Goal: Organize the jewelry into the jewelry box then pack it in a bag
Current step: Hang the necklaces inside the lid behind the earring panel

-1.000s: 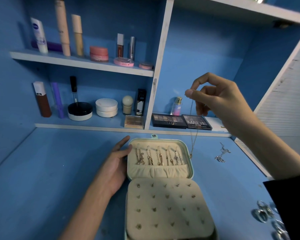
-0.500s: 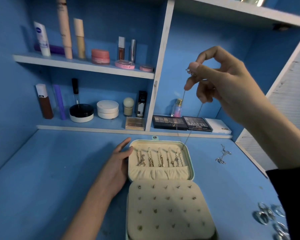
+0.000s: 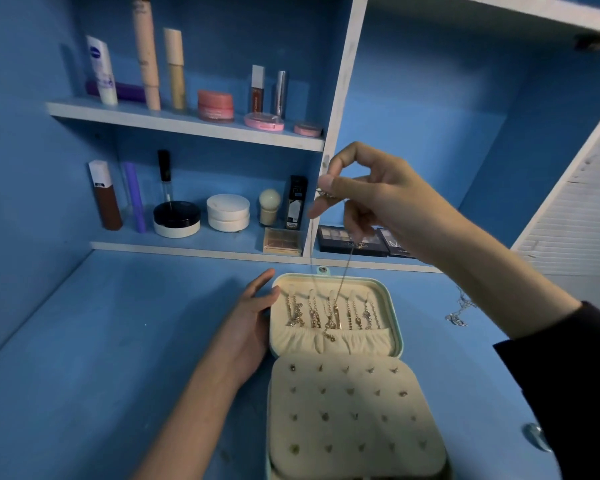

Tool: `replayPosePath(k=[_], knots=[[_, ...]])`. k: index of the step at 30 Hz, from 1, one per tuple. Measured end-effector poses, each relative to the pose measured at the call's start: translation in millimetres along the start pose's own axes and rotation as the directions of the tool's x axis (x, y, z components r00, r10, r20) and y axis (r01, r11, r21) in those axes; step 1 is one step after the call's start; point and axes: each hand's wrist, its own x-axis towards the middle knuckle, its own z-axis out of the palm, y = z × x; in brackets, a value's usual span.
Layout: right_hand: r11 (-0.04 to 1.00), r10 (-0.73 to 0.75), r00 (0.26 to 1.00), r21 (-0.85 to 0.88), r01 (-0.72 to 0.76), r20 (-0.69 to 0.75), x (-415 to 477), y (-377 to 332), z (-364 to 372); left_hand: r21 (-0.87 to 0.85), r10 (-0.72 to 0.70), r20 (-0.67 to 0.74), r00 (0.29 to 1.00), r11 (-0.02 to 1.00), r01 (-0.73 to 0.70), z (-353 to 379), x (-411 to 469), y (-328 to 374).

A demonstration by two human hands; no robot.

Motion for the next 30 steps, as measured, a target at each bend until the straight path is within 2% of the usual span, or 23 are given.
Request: replayPosePath(k=[8, 14, 19, 25, 30], knots=[[0.989, 0.118, 0.993, -0.082, -0.12, -0.031, 6, 25, 5, -0.087, 0.019, -0.002, 1.0, 0.996, -0.019, -3, 1, -2], [0.947, 0.145, 0.987, -0.279, -0.158, -0.064, -5, 35, 3, -0.094, 0.027, 0.002, 1.0, 0.995, -0.027, -3, 2, -3], [0.905, 0.196, 0.98, -0.389, -0.172, 0.022, -19, 34, 3, -0.091, 0.028, 0.009, 1.0, 0.995, -0.027, -4, 1, -3], [0.9, 0.191, 0.977, -0.414, -0.137, 0.092, -22, 41, 12, -0.081, 0.022, 0.004, 1.0, 0.996, -0.022, -4, 2, -3], [0.833, 0.195, 0.973, -0.544, -0.097, 0.124, -24, 64, 25, -0.075, 0.027, -0.002, 1.0, 0.997, -0.027, -4, 3, -3]])
